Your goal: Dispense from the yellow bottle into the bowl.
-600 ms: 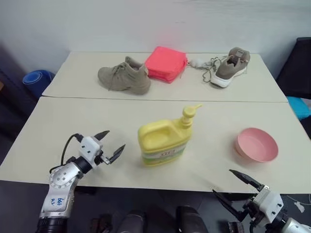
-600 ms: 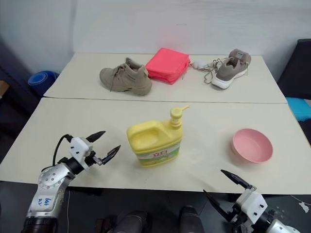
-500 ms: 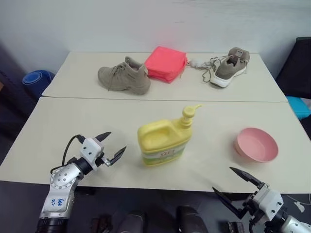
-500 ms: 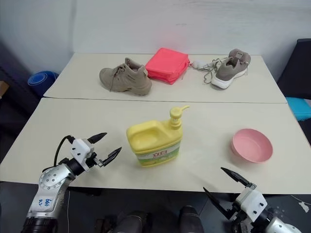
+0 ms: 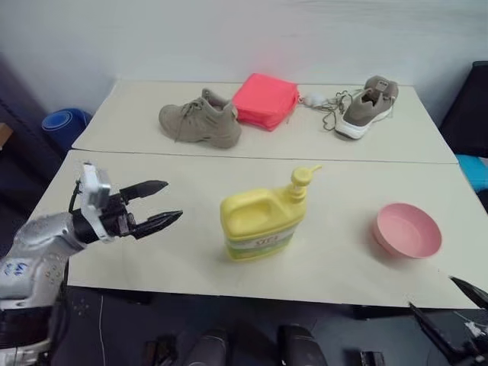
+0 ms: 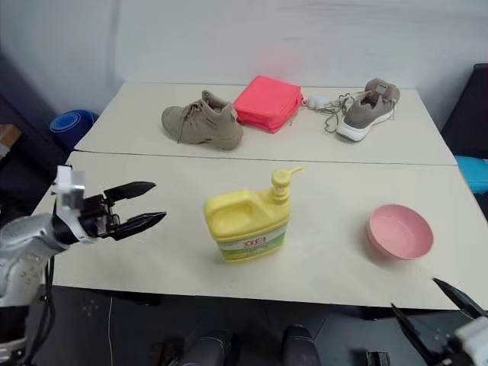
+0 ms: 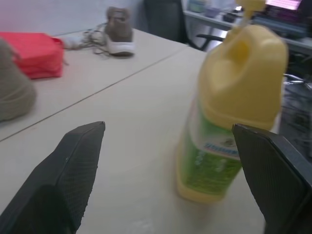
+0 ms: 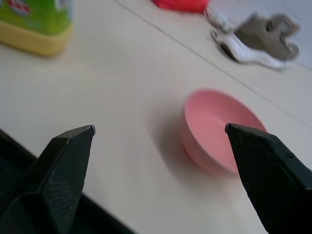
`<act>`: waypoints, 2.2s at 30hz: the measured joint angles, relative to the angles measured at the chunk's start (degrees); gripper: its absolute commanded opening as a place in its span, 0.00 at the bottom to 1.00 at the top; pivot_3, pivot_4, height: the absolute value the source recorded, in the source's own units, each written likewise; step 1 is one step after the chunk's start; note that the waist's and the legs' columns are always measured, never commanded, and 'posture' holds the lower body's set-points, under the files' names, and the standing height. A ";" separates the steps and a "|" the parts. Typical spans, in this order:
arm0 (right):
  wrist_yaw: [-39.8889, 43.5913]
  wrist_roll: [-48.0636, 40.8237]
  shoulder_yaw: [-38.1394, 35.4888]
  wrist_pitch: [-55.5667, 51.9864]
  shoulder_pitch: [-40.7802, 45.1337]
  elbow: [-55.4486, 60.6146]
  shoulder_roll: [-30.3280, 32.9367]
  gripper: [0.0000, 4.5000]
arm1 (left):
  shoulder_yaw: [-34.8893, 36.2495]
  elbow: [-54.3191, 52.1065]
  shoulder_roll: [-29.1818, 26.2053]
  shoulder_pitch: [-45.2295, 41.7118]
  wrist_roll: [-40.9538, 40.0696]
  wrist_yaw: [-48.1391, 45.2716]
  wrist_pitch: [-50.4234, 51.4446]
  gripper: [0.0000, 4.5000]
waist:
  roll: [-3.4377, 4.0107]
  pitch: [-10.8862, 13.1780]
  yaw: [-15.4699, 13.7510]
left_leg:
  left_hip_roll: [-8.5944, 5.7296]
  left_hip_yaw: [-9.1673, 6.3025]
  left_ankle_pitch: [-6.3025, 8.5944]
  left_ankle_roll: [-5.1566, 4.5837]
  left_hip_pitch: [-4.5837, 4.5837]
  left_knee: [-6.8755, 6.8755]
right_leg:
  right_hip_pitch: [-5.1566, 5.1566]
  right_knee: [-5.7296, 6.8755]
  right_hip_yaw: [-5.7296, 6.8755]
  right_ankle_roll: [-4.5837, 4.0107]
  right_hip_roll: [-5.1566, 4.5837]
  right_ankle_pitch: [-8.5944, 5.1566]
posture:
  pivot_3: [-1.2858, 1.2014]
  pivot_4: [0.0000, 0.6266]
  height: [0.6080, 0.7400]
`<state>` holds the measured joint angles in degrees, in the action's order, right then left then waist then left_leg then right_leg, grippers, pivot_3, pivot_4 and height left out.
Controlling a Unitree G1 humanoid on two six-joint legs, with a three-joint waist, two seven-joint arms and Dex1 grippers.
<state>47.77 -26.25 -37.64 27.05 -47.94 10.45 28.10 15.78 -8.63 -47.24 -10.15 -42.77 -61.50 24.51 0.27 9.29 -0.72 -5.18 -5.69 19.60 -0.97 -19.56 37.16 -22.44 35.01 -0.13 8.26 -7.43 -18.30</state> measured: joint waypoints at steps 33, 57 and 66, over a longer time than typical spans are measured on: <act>-9.78 12.03 21.94 -36.11 38.60 -10.57 12.03 0.47 | 1.61 -16.57 3.39 0.07 -11.88 5.10 9.62 1.00 | 0.12 0.08 -0.43 | 0.46 -0.02 0.20 0.22 0.00 0.29 | -0.10 0.10 -0.13 -0.24 0.64 -0.11 | 0.52 0.24 1.00; 8.17 9.20 27.57 -44.70 58.31 6.32 31.17 0.00 | -10.16 -11.45 7.03 -28.70 -13.88 10.40 18.33 1.00 | 0.03 0.26 0.38 | 0.76 -0.14 0.37 0.45 -0.31 0.80 | -0.22 0.25 -0.02 -0.31 0.96 -0.13 | 0.52 0.24 1.00; 17.74 4.16 39.80 -60.82 80.32 9.00 33.71 0.00 | -18.42 -1.30 16.41 -40.92 -5.64 10.83 17.97 0.47 | -0.12 0.36 -0.08 | 0.67 -0.11 0.37 0.44 -1.68 1.26 | -1.56 0.79 0.43 -0.25 0.89 -0.08 | 0.52 0.24 1.00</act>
<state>65.51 -22.09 2.16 -33.78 32.39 19.45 61.81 -2.64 -9.92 -30.83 -51.06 -48.41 -50.67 42.48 0.15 9.65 -0.80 -4.51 -5.80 19.97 -0.53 -21.24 38.42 -23.99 35.80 0.30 8.01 -6.54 -18.38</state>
